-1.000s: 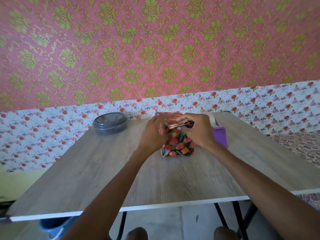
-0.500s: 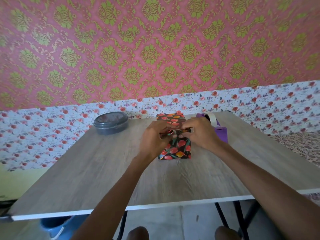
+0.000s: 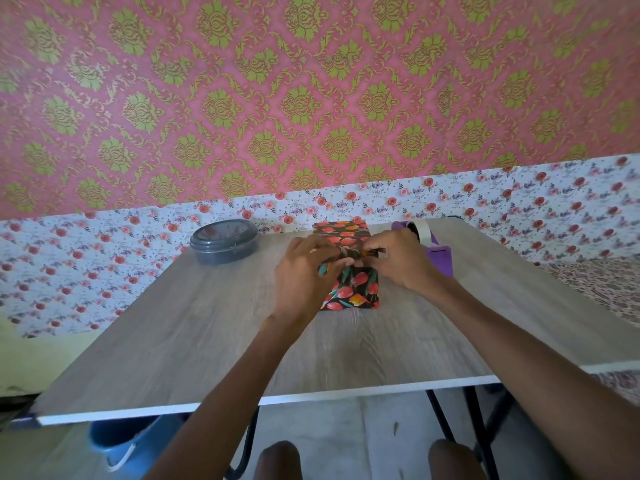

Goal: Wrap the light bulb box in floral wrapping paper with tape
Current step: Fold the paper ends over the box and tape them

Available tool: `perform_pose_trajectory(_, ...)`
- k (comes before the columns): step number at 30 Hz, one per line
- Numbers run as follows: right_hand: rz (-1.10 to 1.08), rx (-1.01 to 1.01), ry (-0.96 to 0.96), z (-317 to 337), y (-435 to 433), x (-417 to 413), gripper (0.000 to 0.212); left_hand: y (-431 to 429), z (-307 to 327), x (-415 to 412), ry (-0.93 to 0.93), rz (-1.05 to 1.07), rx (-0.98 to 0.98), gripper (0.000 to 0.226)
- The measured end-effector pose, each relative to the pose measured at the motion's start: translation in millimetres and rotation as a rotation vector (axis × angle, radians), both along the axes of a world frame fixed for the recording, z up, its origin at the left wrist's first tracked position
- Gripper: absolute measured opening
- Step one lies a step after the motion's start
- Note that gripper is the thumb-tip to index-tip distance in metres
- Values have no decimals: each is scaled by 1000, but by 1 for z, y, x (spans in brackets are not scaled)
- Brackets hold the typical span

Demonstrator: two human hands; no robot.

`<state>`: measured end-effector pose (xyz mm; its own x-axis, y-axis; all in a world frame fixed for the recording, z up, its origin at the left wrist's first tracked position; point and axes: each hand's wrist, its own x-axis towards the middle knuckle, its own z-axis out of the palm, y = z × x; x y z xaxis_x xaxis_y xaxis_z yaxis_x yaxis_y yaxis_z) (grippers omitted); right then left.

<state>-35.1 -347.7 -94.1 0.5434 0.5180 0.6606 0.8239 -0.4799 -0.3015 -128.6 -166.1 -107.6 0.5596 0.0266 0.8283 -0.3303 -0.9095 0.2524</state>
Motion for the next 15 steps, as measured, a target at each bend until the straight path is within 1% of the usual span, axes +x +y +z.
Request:
perform_pose_trajectory(2,4,-19,-1,0,0,-1,20,-6,2,-3,47,-22,-71,26)
perform_pose_trajectory(4,2,-33,-3,-1,0,-1,21,-9,6,-4,92,-113,-206,19)
perform_pose_trajectory(5,-2,-30,-4,-1,0,-1,22,-9,8,-4,101,-161,-230,16)
perform_pose_trajectory(8,-26,25,-2,-1,1,-2,22,-7,13,-3,94,-210,-102,11)
perform_pose_trajectory(10,-32,62,23,-2,3,-2,23,-4,15,-2,93,-212,-69,12)
perform_pose_trajectory(13,-13,59,68,-4,3,0,19,2,21,2,116,-219,-119,14)
perform_pose_trajectory(15,-10,43,105,-5,0,4,21,4,28,5,177,-221,-183,11)
